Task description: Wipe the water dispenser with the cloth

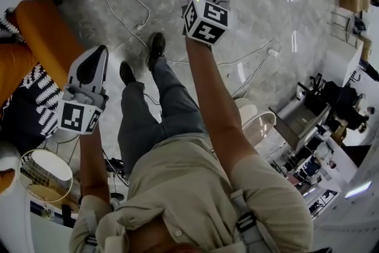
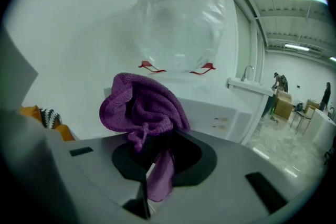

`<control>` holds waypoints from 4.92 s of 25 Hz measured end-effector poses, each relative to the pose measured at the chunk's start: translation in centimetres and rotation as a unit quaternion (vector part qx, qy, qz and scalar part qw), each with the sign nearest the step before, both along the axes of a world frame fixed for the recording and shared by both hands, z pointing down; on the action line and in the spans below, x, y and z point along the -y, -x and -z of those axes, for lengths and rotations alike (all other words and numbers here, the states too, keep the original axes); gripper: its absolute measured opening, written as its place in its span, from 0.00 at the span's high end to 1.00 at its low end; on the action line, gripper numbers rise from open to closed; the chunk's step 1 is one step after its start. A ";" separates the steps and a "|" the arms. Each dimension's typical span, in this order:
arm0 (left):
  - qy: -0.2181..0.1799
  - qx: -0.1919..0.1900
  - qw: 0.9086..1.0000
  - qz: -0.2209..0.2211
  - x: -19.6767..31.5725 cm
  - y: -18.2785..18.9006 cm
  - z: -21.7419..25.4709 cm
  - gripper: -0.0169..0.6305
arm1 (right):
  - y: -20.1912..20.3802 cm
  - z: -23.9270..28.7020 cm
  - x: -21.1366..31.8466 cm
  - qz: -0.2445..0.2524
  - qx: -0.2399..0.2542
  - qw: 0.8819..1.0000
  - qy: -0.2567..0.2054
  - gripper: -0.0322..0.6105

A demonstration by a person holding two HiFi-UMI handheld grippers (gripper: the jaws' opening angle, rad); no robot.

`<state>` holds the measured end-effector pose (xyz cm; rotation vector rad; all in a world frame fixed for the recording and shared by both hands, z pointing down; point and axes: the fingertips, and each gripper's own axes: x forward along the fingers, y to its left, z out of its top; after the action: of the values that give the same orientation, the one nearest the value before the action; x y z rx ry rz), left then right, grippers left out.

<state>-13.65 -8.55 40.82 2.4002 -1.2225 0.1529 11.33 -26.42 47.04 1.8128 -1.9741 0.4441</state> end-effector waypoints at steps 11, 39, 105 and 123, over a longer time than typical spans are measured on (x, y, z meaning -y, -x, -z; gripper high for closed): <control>0.010 0.001 0.999 0.042 -1.0 4.6 -1.4 0.95 | 11.8 -1.8 2.3 0.089 0.019 0.996 0.003 0.84; 0.010 0.002 0.999 -0.051 1.6 -4.8 -1.6 0.95 | -11.7 0.3 -1.4 -0.073 -0.019 0.997 -0.018 0.85; 0.031 0.010 0.998 0.060 -2.1 4.7 -11.8 0.95 | 7.3 -24.4 4.6 0.075 -0.007 0.995 0.069 0.85; 0.033 0.008 0.996 0.079 -3.1 6.6 -11.0 0.95 | 15.3 -19.6 3.6 0.087 0.070 0.991 0.067 0.85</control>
<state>-20.22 -5.41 51.78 2.2389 -1.3868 0.1605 -4.00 -30.00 66.68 1.5491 -2.1196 0.6452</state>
